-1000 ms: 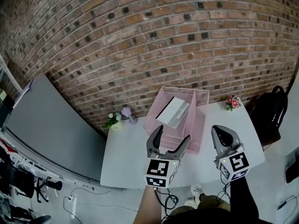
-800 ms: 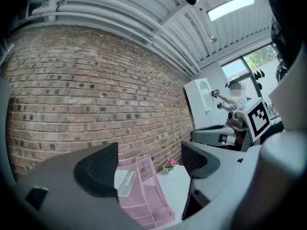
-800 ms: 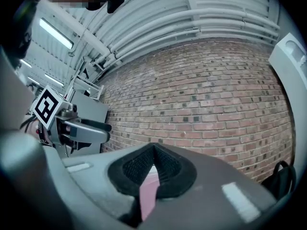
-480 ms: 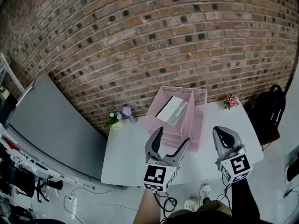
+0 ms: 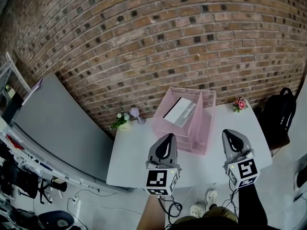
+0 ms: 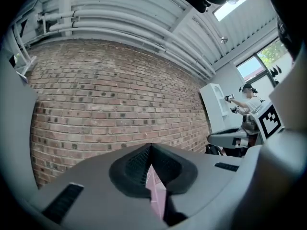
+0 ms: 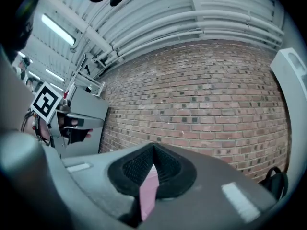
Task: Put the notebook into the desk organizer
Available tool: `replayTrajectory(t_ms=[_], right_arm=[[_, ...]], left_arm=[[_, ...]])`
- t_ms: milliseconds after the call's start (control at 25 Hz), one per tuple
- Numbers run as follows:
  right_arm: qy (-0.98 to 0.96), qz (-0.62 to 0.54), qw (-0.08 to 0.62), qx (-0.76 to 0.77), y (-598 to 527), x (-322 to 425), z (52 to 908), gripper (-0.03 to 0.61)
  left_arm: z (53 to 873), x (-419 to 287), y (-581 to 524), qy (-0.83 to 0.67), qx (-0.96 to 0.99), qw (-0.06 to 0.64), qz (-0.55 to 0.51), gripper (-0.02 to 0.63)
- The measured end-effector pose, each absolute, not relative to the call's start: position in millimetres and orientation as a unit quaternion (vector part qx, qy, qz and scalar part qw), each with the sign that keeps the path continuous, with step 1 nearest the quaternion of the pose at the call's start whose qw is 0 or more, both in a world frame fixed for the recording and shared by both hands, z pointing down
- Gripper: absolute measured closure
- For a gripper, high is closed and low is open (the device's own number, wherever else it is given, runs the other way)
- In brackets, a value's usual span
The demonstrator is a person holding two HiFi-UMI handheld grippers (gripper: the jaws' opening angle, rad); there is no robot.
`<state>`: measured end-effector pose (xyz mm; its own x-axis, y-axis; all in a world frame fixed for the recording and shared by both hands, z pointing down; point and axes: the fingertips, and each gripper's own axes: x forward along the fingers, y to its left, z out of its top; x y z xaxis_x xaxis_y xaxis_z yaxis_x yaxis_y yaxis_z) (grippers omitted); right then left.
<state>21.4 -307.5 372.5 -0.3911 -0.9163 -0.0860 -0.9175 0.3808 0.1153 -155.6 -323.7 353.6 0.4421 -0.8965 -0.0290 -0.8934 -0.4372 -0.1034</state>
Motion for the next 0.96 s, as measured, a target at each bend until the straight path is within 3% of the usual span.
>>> replayTrajectory(t_ms=[960], right_arm=[[0.834,0.065,0.013,-0.547,-286.9,36.0,374.9,0.578]], left_arm=[[335.0,-141.0,-309.2,0.539,-0.837,0.089,-0.024,0.606]])
